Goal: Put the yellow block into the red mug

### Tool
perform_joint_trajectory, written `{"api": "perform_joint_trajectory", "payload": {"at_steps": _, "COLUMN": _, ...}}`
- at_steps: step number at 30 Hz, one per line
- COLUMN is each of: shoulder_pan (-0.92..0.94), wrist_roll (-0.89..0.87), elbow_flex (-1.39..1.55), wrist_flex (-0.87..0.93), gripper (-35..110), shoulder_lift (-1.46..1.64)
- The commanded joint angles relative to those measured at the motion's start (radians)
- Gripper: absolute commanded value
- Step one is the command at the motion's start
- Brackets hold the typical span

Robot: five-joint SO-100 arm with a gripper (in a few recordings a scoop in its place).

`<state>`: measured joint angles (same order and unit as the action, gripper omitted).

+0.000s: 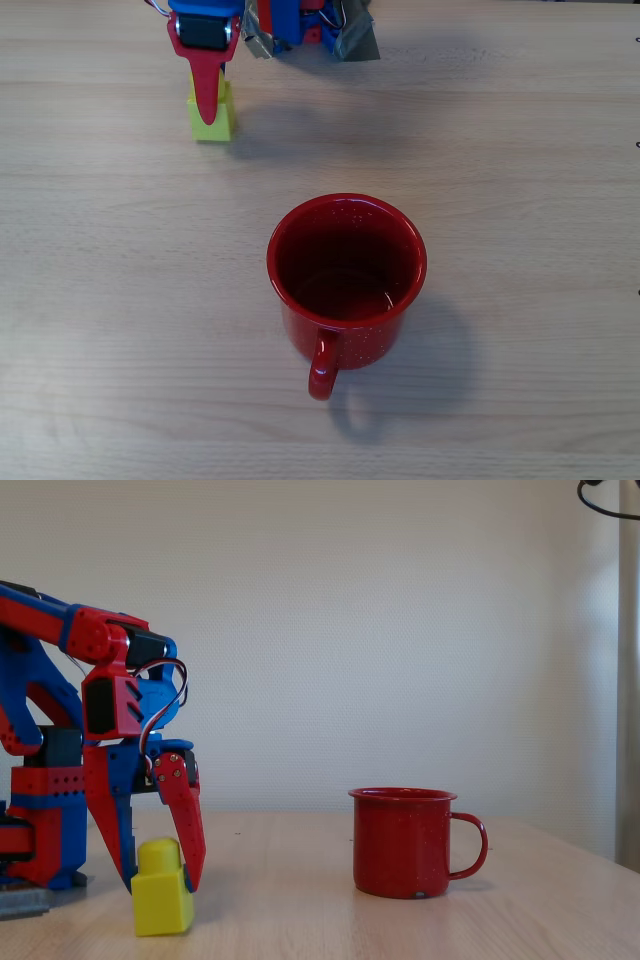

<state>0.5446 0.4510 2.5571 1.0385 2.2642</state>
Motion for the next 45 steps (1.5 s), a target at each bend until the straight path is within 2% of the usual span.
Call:
{"api": "perform_joint_trajectory", "payload": {"at_steps": 1, "shoulder_pan": -0.009, "wrist_roll": -0.041, "elbow_flex": -0.141, "wrist_flex": 0.046, "gripper": 0, "shoulder_lift": 0.006}}
{"api": "perform_joint_trajectory", "payload": {"at_steps": 18, "shoulder_pan": -0.187, "wrist_roll": -0.256, "elbow_flex": -0.735, "wrist_flex": 0.474, "gripper": 0, "shoulder_lift": -0.061}}
{"api": "perform_joint_trajectory", "payload": {"at_steps": 26, "shoulder_pan": -0.278, "wrist_roll": -0.321, "elbow_flex": -0.965, "wrist_flex": 0.609, "gripper": 0, "shoulder_lift": -0.103}}
{"api": "perform_joint_trajectory", "payload": {"at_steps": 37, "shoulder_pan": -0.462, "wrist_roll": -0.474, "elbow_flex": -1.301, "wrist_flex": 0.689, "gripper": 0, "shoulder_lift": -0.290}}
{"api": "perform_joint_trajectory", "payload": {"at_steps": 45, "shoulder_pan": -0.540, "wrist_roll": -0.551, "elbow_flex": -1.485, "wrist_flex": 0.618, "gripper": 0, "shoulder_lift": -0.538}}
